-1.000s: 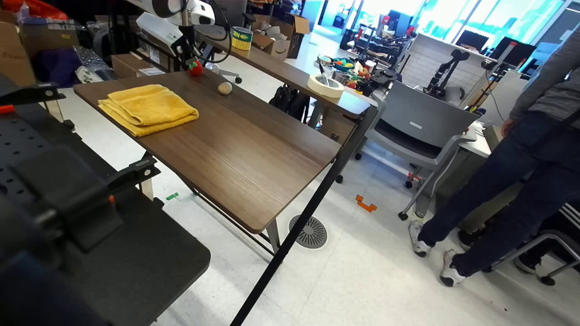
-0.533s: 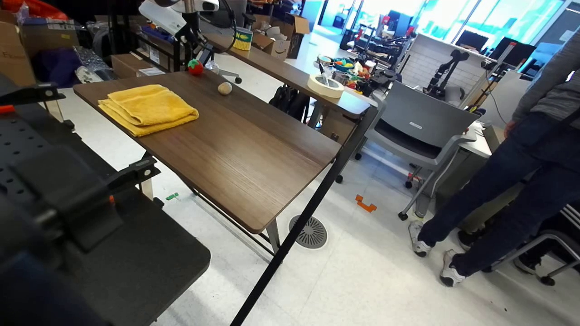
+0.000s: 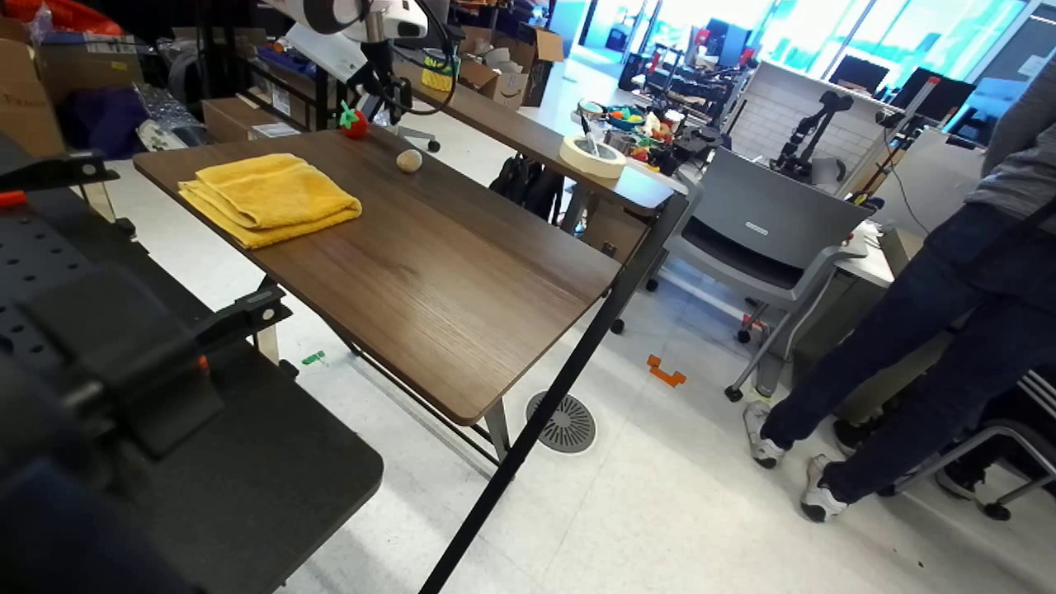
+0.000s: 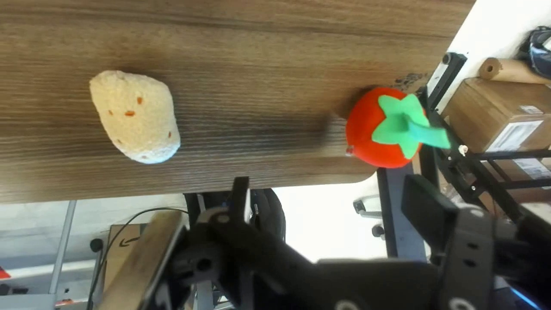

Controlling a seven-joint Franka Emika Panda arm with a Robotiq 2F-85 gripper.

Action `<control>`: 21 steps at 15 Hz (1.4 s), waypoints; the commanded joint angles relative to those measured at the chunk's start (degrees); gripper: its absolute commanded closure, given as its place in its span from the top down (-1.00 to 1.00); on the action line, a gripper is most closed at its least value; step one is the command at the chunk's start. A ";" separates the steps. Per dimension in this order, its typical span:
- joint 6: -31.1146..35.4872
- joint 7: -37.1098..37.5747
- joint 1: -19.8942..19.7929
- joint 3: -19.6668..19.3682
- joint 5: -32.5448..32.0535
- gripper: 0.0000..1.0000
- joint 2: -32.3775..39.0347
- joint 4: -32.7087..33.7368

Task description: Use the towel to clean the table and move the plush toys to the right

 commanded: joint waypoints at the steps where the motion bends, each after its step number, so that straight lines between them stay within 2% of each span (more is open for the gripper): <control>1: -2.85 -1.65 -0.46 1.87 2.27 1.00 4.41 6.85; 5: -4.43 -2.20 0.09 3.43 2.62 1.00 6.99 10.37; 11: -7.64 -5.04 -1.04 8.38 3.92 1.00 10.32 15.05; 12: -8.18 -5.80 -1.59 9.27 4.61 0.69 10.81 15.66; 13: -8.44 -6.84 -2.47 10.20 5.37 0.47 11.29 15.94; 21: -12.70 -9.26 -6.97 13.16 11.40 -0.74 13.80 18.35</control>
